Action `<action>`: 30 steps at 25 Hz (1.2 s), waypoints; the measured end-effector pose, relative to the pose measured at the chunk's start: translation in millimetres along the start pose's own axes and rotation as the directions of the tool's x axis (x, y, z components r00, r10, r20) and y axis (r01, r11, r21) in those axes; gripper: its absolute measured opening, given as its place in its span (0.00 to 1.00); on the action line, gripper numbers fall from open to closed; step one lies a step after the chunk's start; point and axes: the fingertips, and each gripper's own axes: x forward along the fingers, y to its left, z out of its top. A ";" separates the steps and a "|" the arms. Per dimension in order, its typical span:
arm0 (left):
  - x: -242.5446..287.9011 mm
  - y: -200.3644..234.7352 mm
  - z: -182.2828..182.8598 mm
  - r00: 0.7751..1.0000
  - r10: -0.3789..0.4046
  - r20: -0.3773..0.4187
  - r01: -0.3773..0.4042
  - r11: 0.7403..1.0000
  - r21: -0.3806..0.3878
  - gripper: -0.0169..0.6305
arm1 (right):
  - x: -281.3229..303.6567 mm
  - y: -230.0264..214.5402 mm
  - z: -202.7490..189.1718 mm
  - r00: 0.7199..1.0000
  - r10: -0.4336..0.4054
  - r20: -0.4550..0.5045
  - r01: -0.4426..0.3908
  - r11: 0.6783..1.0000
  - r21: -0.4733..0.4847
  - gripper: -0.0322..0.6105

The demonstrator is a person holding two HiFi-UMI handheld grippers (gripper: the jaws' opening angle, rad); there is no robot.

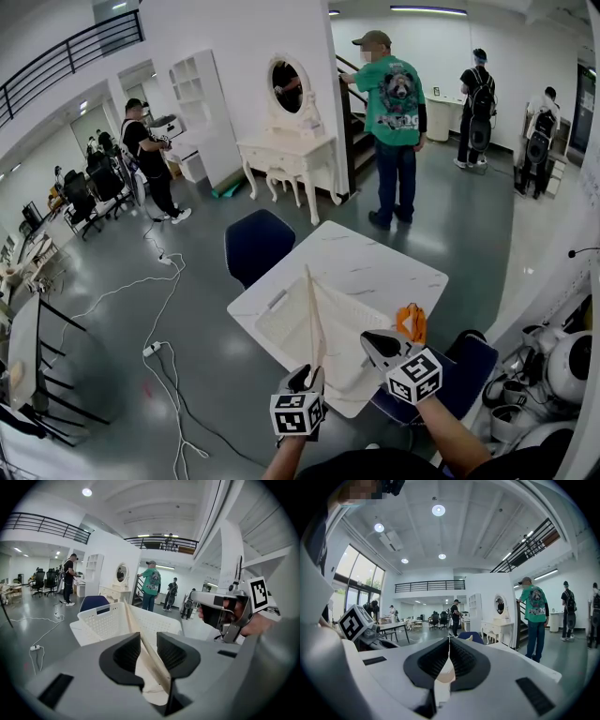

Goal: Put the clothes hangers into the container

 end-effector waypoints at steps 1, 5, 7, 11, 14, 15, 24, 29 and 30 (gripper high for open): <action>-0.6 -1.2 2.7 1.000 -0.004 0.009 0.003 1.000 0.006 0.19 | 0.0 -0.5 0.5 1.000 -0.001 -0.001 0.001 1.000 0.001 0.08; -1.9 -4.9 10.4 0.999 -0.016 0.044 0.015 1.000 0.024 0.30 | -0.1 -1.8 1.3 1.000 -0.001 -0.001 0.001 1.000 0.001 0.08; -1.4 -5.3 8.9 0.999 -0.023 0.040 0.022 1.000 0.022 0.31 | 0.0 -1.1 0.3 1.000 0.001 -0.003 -0.001 1.000 0.001 0.08; -1.9 -3.7 5.6 0.999 -0.026 0.031 0.025 0.999 0.029 0.31 | 1.8 0.7 -2.5 1.000 0.000 -0.005 0.000 1.000 0.003 0.08; -1.9 -3.8 8.1 0.998 -0.033 0.045 0.031 0.999 0.039 0.31 | 2.7 0.2 -2.5 1.000 -0.001 -0.006 0.001 1.000 0.005 0.08; -2.2 -4.8 10.7 0.998 -0.038 0.056 0.035 0.998 0.047 0.30 | 2.7 -0.3 -1.9 1.000 -0.001 -0.006 0.002 1.000 0.005 0.08; -9.7 -0.2 28.6 0.994 -0.039 0.099 0.030 0.995 0.100 0.11 | 3.7 4.7 2.3 1.000 -0.015 0.002 0.015 1.000 0.008 0.08; -19.4 3.8 43.6 0.989 -0.066 0.132 0.050 0.991 0.123 0.03 | 4.4 11.2 8.3 0.999 -0.039 0.014 0.039 0.999 0.010 0.08; -21.9 4.5 46.7 0.987 -0.072 0.142 0.054 0.991 0.125 0.03 | 4.2 12.8 9.0 0.999 -0.044 0.016 0.044 0.999 0.010 0.08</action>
